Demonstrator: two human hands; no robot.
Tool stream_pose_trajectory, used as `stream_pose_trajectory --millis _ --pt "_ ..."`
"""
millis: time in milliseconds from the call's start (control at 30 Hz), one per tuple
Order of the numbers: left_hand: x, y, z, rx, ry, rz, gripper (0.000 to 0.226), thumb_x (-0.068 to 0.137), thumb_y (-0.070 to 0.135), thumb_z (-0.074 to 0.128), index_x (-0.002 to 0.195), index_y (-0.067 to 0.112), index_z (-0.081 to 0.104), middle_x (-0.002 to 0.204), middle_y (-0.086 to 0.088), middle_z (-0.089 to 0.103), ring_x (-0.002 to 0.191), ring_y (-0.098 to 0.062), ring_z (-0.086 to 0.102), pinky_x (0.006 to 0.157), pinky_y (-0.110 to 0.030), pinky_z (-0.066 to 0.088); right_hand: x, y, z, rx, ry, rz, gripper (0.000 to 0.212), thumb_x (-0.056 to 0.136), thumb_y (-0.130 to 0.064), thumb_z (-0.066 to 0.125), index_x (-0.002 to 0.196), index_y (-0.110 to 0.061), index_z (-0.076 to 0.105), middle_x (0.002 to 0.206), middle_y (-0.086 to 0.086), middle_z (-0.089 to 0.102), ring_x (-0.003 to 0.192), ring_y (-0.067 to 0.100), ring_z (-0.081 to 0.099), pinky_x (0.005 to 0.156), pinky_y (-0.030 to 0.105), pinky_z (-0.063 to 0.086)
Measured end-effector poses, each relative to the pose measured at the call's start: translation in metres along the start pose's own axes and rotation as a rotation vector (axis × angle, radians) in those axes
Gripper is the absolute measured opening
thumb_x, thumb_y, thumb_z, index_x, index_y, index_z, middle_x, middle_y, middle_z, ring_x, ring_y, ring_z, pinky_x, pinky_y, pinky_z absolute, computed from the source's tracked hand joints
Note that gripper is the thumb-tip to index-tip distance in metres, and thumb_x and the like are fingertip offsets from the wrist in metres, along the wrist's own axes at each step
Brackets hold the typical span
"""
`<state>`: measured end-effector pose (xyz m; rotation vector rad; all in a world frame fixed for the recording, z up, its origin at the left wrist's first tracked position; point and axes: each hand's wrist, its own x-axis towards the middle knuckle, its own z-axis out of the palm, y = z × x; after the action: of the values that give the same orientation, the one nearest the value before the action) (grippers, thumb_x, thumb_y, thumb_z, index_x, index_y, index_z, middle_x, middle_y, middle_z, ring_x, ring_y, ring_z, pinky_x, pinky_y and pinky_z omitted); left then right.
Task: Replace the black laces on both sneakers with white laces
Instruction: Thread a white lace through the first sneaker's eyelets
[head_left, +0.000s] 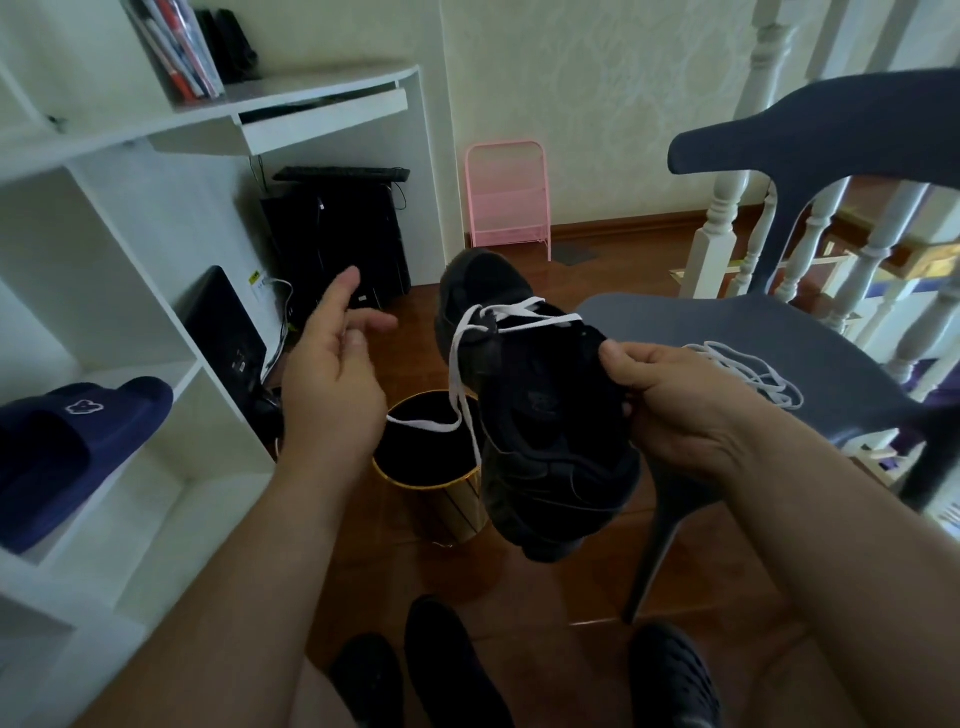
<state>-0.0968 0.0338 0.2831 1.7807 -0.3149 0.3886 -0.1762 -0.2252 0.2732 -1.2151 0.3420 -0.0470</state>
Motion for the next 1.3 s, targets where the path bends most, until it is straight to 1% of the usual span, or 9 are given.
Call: stream_pose_trajectory --millis 100,233,333,433,567,800,967,1100,1300 --pt "-0.006 0.010 0.007 -0.078 -0.015 0.116 0.033 0.111 0.004 0.038 0.134 0.027 0.044 0.115 0.005 0.073 0.092 -0.010 0.068 0.082 -0.026 0.055 -0.001 0.002 0.002 -0.004 -0.088 0.050 0.024 0.104 -0.003 0.051 0.119 -0.001 0.070 0.089 0.003 0.070 0.063 0.004 0.058 0.060 0.017 0.039" --pt "-0.016 0.022 0.010 -0.144 -0.129 0.181 0.020 0.111 0.009 0.045 0.109 0.027 0.052 0.112 0.005 0.076 0.089 -0.018 0.072 0.080 -0.032 0.058 0.000 0.009 0.010 -0.013 -0.140 0.061 0.028 0.102 -0.001 0.054 0.125 -0.001 0.070 0.110 0.012 0.071 0.086 0.012 0.063 0.080 0.023 0.045" --pt "-0.020 0.026 0.011 -0.019 -0.154 0.269 0.016 0.105 0.018 0.064 0.108 0.032 0.072 0.100 0.012 0.074 0.097 -0.009 0.070 0.088 -0.026 0.057 0.001 0.012 0.014 0.006 -0.142 0.051 0.025 0.104 -0.006 0.053 0.122 0.003 0.068 0.094 0.007 0.072 0.074 0.007 0.063 0.079 0.024 0.045" --pt "-0.022 0.028 0.015 0.160 -0.198 0.379 0.020 0.103 0.020 0.066 0.118 0.028 0.078 0.112 0.018 0.070 0.111 0.000 0.064 0.097 -0.013 0.046 0.000 0.013 0.016 0.008 -0.152 0.034 0.021 0.105 -0.009 0.052 0.117 0.000 0.067 0.078 0.001 0.068 0.063 0.006 0.058 0.070 0.023 0.045" --pt "-0.026 0.029 0.016 0.252 -0.292 0.375 0.024 0.098 0.027 0.074 0.121 0.028 0.079 0.113 0.019 0.074 0.111 0.006 0.065 0.099 -0.011 0.048 -0.006 0.013 0.020 0.013 -0.169 0.008 0.032 0.102 -0.015 0.056 0.127 0.003 0.065 0.106 0.016 0.069 0.095 0.028 0.061 0.088 0.036 0.051" --pt "-0.036 0.035 0.015 0.314 -0.332 0.298 0.010 0.092 0.036 0.079 0.102 0.039 0.082 0.068 0.037 0.060 0.071 0.015 0.059 0.062 -0.004 0.040 -0.014 0.011 0.025 0.062 -0.263 0.037 0.037 0.105 -0.017 0.051 0.134 0.003 0.062 0.125 0.025 0.066 0.110 0.031 0.065 0.095 0.037 0.058" --pt "-0.037 0.035 0.018 0.442 -0.341 0.325 0.004 0.095 0.042 0.071 0.094 0.045 0.073 0.073 0.027 0.064 0.074 0.004 0.062 0.057 -0.015 0.039 -0.015 0.010 0.027 0.044 -0.256 0.040 0.035 0.105 -0.017 0.051 0.132 0.003 0.063 0.123 0.025 0.067 0.108 0.032 0.066 0.094 0.039 0.058" --pt "-0.030 0.031 0.015 -0.016 -0.218 0.184 0.014 0.105 0.026 0.052 0.096 0.036 0.055 0.074 0.012 0.063 0.062 -0.006 0.057 0.054 -0.020 0.045 -0.015 0.006 0.026 0.066 -0.187 0.048 0.032 0.106 -0.016 0.049 0.127 -0.001 0.069 0.119 0.022 0.071 0.098 0.026 0.071 0.076 0.032 0.062" --pt "-0.010 0.031 0.000 -0.453 0.018 -0.199 0.025 0.105 0.010 0.043 0.086 0.025 0.050 0.058 0.006 0.036 0.049 -0.011 0.026 0.042 -0.026 0.020 -0.019 0.000 0.023 0.051 -0.123 -0.001 0.031 0.108 -0.014 0.047 0.125 -0.001 0.069 0.122 0.024 0.072 0.094 0.027 0.073 0.072 0.032 0.062"
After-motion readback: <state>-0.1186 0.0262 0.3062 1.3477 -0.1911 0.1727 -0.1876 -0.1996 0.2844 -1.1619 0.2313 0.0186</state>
